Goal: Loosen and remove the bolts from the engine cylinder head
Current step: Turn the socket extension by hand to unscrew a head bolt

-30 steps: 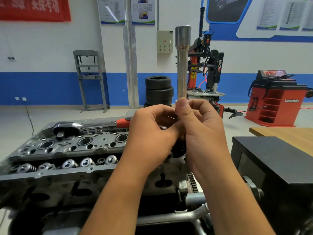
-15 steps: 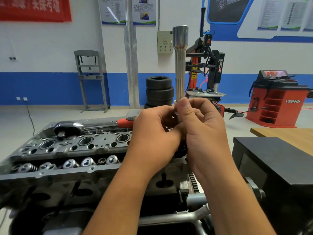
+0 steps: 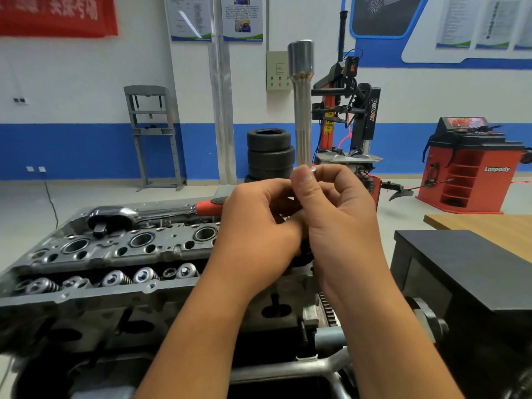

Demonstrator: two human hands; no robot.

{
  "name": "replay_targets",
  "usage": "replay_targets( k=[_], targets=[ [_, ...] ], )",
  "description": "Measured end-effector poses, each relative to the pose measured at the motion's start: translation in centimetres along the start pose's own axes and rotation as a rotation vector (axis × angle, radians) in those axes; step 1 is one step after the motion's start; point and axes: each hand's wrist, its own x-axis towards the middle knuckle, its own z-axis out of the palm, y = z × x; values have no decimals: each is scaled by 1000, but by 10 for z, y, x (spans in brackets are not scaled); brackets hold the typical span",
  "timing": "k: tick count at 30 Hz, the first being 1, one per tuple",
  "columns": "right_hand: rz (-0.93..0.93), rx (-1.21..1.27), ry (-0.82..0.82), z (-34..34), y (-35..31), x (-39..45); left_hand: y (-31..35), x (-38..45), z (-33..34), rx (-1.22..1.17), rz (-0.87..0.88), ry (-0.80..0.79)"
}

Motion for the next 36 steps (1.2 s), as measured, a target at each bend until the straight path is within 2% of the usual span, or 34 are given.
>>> replay_targets(
  k=[3,10,16,22,31,36],
  targets=[
    [4,19,13,1,0,2,0,1,0,-3,-19,-13],
    [-8,8,25,0,2,2,-4,3,0,98,-57,137],
    [-22,-39,35,-3,1,0,-4,1,1,99,1,87],
    [4,-28,20,-3,1,2,1,1,0,46,-2,-69],
    [8,-12,38,-1,4,2,-4,3,1,110,-32,58],
    [4,-30,0,-1,0,2,-2,2,1,33,-23,-35]
  ],
)
